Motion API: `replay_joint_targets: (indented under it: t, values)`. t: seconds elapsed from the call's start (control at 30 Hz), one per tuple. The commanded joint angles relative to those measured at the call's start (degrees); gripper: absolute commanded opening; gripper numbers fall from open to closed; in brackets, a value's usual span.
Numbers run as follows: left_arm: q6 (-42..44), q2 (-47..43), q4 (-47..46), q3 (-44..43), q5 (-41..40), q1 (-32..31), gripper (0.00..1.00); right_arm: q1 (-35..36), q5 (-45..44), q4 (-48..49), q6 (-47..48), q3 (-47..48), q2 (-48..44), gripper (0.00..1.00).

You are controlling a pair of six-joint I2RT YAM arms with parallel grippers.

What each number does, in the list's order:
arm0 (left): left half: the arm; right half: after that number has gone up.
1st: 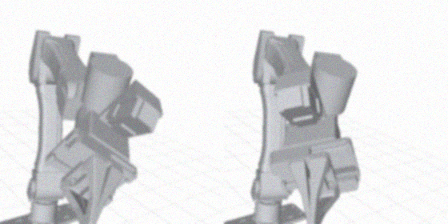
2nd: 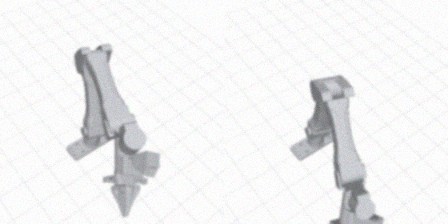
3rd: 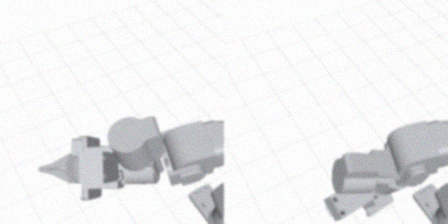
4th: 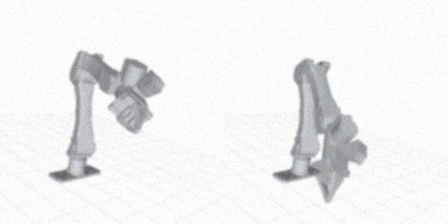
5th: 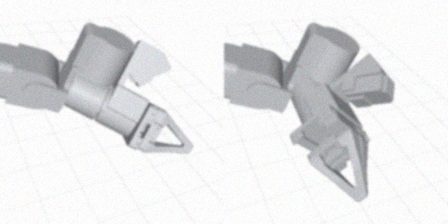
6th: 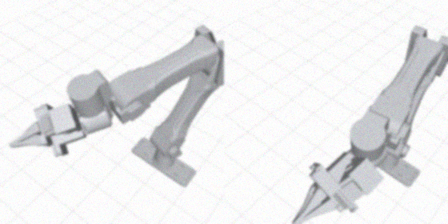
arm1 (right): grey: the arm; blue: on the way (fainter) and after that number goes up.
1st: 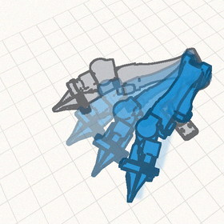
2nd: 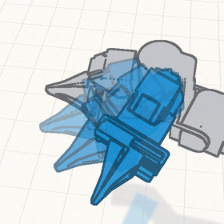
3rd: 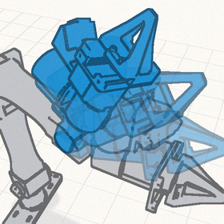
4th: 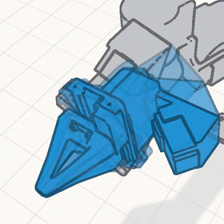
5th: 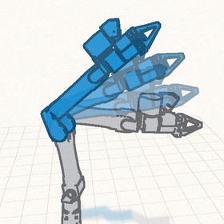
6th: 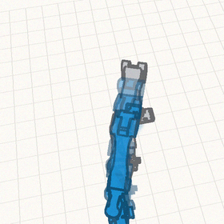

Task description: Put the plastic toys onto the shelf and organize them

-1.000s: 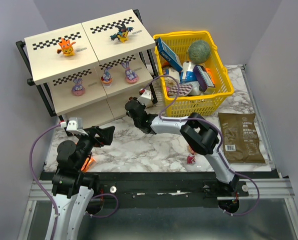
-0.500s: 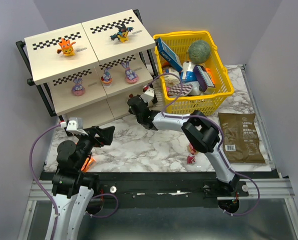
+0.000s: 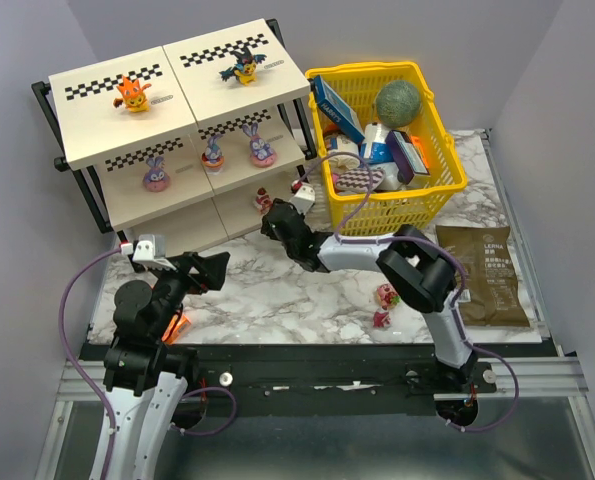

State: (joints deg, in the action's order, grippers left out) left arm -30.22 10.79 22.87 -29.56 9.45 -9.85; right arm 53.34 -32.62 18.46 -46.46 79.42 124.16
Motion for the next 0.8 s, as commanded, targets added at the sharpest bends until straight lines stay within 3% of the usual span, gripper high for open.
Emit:
replay_joint_targets:
  t: [0.0, 0.2, 0.4, 0.67, 0.77]
  values:
    - [1.1, 1.3, 0.0, -1.6, 0.2, 0.0, 0.99, 1.2, 1.1, 1.8, 3.8, -4.9, -10.4, 0.56]
    - [2.7, 4.3, -0.5, -2.4, 4.4, 0.0, 0.99, 1.2, 2.0, -11.5, 5.2, -10.3, -24.1, 0.78]
    - [2.4, 4.7, -2.5, -2.3, 10.1, 0.0, 0.99, 1.2, -0.8, -16.7, 4.7, -27.0, -42.0, 0.98]
    - [-4.8, 8.4, -7.8, -0.6, 17.3, -0.1, 0.98, 1.2, -3.1, -24.6, 0.8, -42.8, -70.8, 1.00]
    - [-8.7, 10.1, -11.6, 1.3, 20.5, -0.4, 0.95, 1.2, -4.4, -26.4, 0.0, -47.1, -77.2, 1.00]
